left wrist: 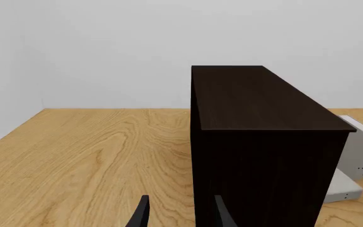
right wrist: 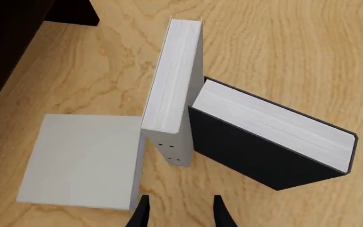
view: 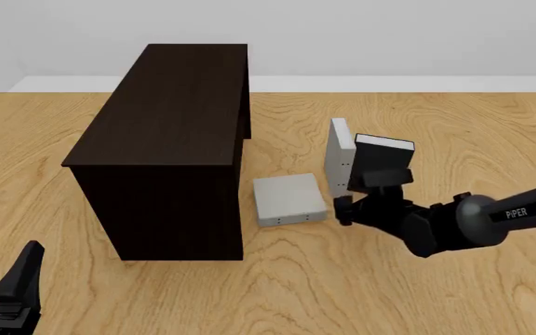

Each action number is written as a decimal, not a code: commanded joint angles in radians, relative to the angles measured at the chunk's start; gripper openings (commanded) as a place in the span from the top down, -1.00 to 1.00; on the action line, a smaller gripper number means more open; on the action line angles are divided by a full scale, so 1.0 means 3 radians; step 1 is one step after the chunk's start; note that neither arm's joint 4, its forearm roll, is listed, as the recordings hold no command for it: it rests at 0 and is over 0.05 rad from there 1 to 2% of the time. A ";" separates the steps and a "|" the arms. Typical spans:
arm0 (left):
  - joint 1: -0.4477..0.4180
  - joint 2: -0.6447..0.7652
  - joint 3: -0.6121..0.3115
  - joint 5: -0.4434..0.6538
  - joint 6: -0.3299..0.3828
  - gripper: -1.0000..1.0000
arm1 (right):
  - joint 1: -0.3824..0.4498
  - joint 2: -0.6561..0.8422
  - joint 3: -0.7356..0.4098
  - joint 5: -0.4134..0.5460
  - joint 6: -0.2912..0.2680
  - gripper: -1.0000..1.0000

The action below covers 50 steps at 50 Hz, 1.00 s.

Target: Pick up the book on the right and place it under the cabinet shelf.

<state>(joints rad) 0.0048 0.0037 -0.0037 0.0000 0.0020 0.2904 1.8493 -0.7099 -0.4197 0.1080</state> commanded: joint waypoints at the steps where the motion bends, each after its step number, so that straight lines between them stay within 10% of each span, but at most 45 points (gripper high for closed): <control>1: -0.0001 0.0007 0.0004 -0.0008 0.0000 -1.00 | 0.0134 0.0141 -0.0007 -0.0157 0.0271 -1.00; 50: 0.0000 -0.0001 -0.0003 0.0003 0.0006 -1.00 | 0.0357 0.0322 -0.0195 -0.0125 0.0317 -1.00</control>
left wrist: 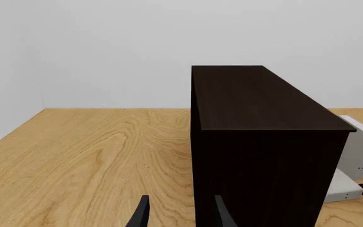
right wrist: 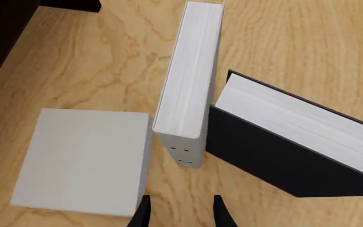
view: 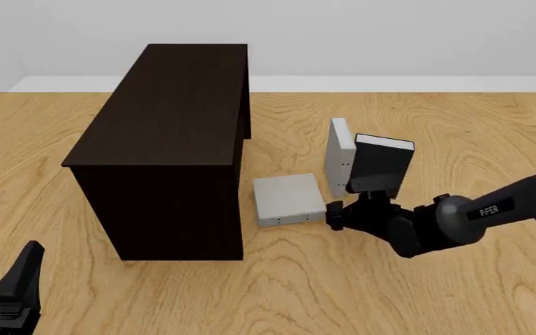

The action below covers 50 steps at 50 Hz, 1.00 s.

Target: Pick up the book on the right and place it under the cabinet shelf.

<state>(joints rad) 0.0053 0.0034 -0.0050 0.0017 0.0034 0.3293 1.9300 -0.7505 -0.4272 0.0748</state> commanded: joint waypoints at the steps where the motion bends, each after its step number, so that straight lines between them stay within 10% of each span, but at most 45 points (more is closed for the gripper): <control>1: -0.0001 -0.0001 0.0007 -0.0007 0.0001 -1.00 | 0.0240 0.0051 -0.0076 -0.0084 0.0421 -1.00; 50: -0.0024 -0.0004 0.0006 -0.0004 0.0002 -1.00 | 0.0674 0.0255 -0.0619 0.0236 0.0389 -1.00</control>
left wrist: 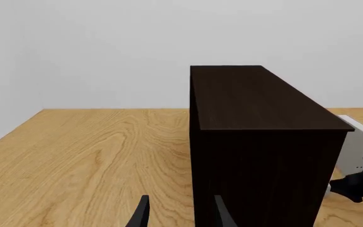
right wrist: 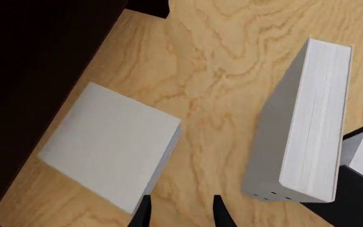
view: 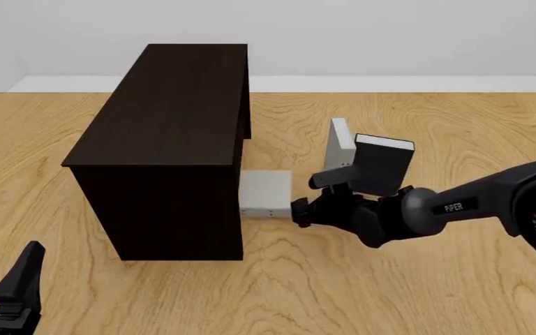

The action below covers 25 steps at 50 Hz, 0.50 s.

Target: Pick up the book on the right and place it under the cabinet shelf.

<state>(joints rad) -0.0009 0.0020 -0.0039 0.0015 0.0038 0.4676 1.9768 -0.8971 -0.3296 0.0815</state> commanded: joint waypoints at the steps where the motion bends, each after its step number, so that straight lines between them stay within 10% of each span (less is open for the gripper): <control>1: -0.0004 0.0001 0.0005 -0.0006 0.0000 -1.00 | 0.0221 0.0112 -0.0147 -0.0086 0.0370 -1.00; 25: -0.0003 0.0000 -0.0005 0.0005 0.0000 -1.00 | 0.0355 0.0362 -0.0653 0.0155 0.0357 -1.00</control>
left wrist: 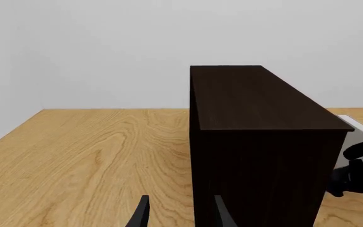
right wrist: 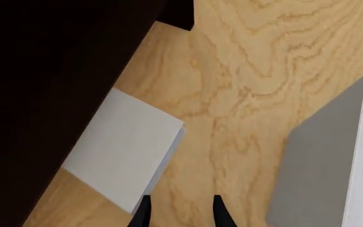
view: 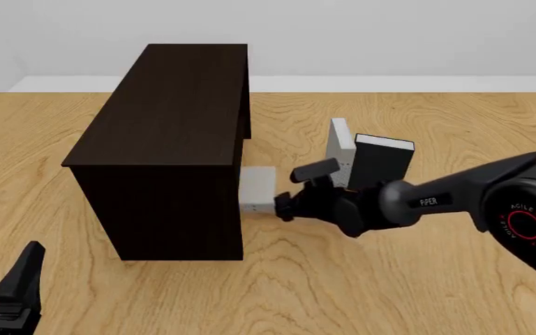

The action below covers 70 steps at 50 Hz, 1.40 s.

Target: Pick up the book on the right and place it under the cabinet shelf.

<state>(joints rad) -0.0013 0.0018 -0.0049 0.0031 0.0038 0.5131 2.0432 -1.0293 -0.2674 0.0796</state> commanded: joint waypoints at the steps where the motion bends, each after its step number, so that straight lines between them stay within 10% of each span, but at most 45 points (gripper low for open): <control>1: -0.0002 0.0001 0.0001 -0.0002 0.0000 -1.00 | 0.0208 0.0147 -0.0220 -0.0050 0.0364 -1.00; 45: -0.0024 -0.0001 0.0003 -0.0002 0.0001 -1.00 | 0.0441 0.0383 -0.0726 0.0207 0.0355 -1.00; 70: -0.0023 -0.0001 0.0005 -0.0004 0.0002 -1.00 | 0.0189 -0.0379 0.0021 -0.0012 0.0047 -1.00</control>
<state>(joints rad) -0.0077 0.0012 -0.0045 0.0035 0.0042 0.5520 2.0539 -1.1431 -0.1989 0.0532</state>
